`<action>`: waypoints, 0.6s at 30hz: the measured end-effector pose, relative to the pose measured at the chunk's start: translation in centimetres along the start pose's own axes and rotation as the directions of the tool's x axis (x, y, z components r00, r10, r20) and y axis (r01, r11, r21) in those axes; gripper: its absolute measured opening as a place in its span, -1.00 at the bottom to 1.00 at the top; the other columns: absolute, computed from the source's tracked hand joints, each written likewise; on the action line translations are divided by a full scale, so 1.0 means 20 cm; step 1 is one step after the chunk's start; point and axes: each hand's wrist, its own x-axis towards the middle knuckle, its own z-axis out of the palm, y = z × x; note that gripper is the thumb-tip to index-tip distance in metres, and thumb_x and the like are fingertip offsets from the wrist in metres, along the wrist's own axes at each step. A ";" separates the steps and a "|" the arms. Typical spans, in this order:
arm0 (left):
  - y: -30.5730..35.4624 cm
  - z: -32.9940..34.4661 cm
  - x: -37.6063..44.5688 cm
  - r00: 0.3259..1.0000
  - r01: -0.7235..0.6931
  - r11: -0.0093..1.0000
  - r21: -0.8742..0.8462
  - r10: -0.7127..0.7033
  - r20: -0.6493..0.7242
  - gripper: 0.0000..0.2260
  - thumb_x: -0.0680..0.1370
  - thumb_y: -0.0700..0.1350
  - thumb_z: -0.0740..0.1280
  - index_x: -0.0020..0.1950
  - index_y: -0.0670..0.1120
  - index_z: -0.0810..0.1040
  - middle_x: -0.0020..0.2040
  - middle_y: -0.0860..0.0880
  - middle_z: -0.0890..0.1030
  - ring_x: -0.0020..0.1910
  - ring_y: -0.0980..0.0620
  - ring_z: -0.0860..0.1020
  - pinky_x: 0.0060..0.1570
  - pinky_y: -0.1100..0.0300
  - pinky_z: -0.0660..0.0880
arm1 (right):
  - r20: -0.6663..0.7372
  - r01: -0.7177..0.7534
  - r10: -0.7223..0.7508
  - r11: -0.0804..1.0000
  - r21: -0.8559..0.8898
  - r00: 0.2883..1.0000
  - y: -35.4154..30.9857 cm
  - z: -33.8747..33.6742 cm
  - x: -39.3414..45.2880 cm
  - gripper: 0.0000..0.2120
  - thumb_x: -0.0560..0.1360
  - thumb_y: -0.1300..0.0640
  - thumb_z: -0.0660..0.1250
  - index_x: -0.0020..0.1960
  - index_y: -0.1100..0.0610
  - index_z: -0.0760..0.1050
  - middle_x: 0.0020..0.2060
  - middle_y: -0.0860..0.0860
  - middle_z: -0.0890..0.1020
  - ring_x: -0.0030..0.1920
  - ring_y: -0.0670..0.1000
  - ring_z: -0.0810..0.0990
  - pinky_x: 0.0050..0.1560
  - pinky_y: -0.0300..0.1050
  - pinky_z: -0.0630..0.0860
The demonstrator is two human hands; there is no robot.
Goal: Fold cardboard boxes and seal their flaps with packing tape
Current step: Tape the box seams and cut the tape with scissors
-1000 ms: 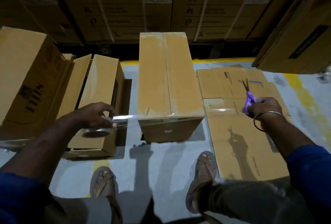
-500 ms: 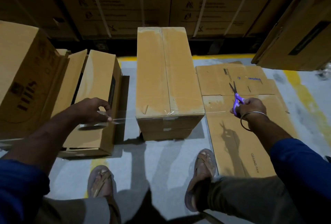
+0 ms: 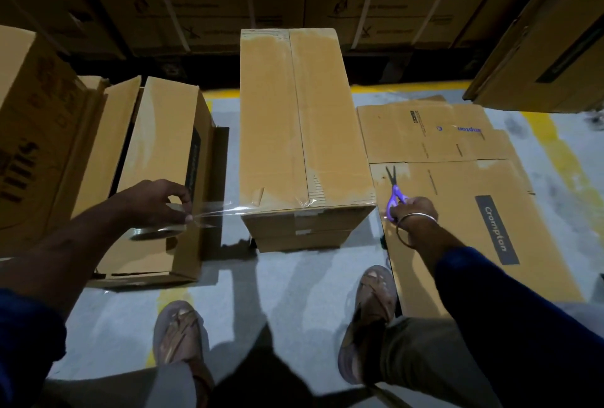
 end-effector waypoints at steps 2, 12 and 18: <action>-0.01 0.01 0.01 1.000 -0.001 1.000 -0.019 0.001 0.000 -0.90 0.51 0.02 0.54 -0.06 0.08 0.66 0.14 0.02 0.60 0.13 -0.05 0.55 -0.03 0.08 0.49 | 0.109 -0.072 0.066 0.996 0.055 0.992 0.04 0.08 0.02 -0.69 0.26 0.22 0.60 -0.05 0.21 0.60 -0.17 0.13 0.67 -0.10 0.17 0.68 -0.02 0.07 0.70; -0.01 0.00 0.03 0.999 -0.029 0.997 -0.067 0.032 0.038 -0.91 0.51 -0.10 0.53 -0.05 0.07 0.68 0.11 0.01 0.63 0.02 0.01 0.58 -0.11 0.06 0.52 | 0.119 -0.022 0.029 0.998 -0.059 0.992 0.06 0.10 -0.03 -0.65 0.34 0.02 0.55 -0.05 0.23 0.56 -0.19 0.16 0.63 -0.18 0.22 0.67 -0.05 0.17 0.69; 0.04 -0.01 0.01 1.000 -0.012 0.997 -0.074 0.013 0.014 -0.86 0.45 0.04 0.59 -0.11 0.06 0.68 0.03 0.05 0.64 -0.02 0.03 0.57 -0.16 0.13 0.44 | -0.177 0.279 -0.237 0.919 0.277 0.955 -0.09 -0.02 -0.26 -0.70 0.40 -0.06 0.52 0.01 0.09 0.60 -0.21 -0.04 0.70 -0.27 0.05 0.73 -0.10 0.05 0.69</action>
